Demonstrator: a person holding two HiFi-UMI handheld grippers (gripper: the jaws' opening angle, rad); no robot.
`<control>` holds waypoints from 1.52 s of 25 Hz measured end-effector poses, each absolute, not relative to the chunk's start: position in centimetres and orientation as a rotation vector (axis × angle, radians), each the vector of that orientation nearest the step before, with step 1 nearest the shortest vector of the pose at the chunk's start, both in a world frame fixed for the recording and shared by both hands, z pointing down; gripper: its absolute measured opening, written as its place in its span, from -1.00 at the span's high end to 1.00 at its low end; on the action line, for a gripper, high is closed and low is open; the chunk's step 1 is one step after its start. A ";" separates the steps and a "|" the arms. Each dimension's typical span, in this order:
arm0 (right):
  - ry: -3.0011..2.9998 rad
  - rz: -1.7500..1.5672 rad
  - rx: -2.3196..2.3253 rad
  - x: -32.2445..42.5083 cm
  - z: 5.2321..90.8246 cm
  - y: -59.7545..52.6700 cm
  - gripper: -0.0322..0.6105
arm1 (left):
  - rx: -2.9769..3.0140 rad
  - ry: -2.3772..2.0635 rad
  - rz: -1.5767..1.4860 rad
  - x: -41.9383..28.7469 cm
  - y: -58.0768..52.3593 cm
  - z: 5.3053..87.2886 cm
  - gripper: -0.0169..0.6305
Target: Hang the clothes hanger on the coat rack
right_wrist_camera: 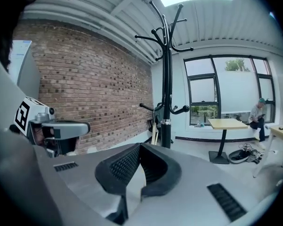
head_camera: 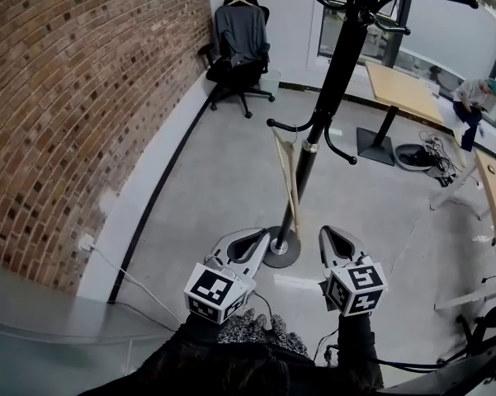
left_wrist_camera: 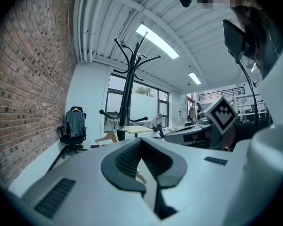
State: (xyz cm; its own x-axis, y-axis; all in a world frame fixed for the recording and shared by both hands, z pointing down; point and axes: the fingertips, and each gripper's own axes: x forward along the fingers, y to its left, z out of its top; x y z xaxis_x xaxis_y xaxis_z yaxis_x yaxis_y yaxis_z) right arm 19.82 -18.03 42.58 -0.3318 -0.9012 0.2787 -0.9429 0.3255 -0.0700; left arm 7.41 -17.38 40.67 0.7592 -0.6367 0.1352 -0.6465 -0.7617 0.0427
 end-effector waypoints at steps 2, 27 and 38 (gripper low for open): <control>-2.443 0.309 1.697 19.4 41.8 -16.9 0.87 | 2.847 -1.073 0.191 6.6 -16.2 41.2 0.92; -2.362 0.284 1.846 10.3 40.1 -4.8 0.87 | 2.918 -1.003 0.125 -1.7 -5.2 38.8 0.92; -2.291 0.261 1.859 9.6 39.9 -1.5 0.87 | 2.900 -1.029 0.071 -2.7 -3.7 38.0 0.92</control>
State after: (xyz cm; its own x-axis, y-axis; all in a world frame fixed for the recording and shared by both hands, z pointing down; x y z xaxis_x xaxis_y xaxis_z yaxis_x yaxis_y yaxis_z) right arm 9.63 -1.49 39.87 -0.2025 -0.9473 0.2481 -0.9789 0.2033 -0.0229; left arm -2.72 -3.69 38.00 0.7756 -0.6279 0.0645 -0.6308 -0.7746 0.0446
